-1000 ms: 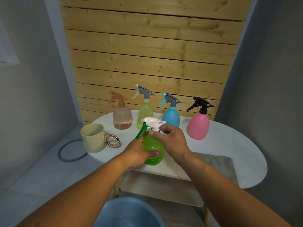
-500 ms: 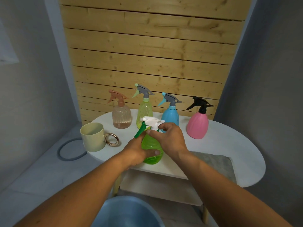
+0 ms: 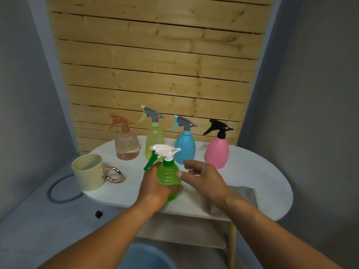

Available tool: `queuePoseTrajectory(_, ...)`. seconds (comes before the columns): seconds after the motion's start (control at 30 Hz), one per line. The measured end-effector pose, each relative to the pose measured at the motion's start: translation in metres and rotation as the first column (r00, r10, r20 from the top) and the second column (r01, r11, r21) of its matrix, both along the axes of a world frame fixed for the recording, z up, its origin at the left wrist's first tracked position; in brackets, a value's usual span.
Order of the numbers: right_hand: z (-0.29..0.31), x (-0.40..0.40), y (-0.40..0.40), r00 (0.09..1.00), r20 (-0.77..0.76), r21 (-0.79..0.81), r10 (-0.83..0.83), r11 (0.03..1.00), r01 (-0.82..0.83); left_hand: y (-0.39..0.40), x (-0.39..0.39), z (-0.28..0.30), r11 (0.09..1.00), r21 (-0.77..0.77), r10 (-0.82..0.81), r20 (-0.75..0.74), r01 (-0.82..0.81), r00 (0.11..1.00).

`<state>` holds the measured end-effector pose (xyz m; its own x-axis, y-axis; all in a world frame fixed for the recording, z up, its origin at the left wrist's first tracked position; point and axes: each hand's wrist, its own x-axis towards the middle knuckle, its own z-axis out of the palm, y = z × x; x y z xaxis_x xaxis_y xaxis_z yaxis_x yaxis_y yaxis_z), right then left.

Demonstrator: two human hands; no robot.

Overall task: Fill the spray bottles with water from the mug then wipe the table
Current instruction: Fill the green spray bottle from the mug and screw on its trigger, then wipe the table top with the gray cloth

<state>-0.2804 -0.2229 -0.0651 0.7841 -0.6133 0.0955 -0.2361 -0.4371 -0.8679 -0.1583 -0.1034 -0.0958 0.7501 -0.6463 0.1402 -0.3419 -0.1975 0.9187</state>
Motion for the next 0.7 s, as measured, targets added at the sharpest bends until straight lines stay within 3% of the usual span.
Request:
queuePoseTrajectory(0.23, 0.038, -0.008, -0.031, 0.956, 0.233, -0.081, -0.181, 0.975, 0.205, -0.066, -0.032, 0.048, 0.967, -0.085, -0.239, 0.03, 0.241, 0.971)
queuePoseTrajectory(0.47, 0.063, -0.044, -0.116, 0.901, 0.269, -0.009, -0.341, 0.934, 0.356, -0.152, -0.068, 0.065, 0.944, -0.076, -0.321, 0.008, 0.32, 0.947)
queuePoseTrajectory(0.7, 0.048, -0.058, -0.188, 0.884, 0.233, 0.007, -0.405, 0.91, 0.415, -0.2, -0.073, 0.031, 0.896, 0.026, -0.439, -0.114, 0.444, 0.891)
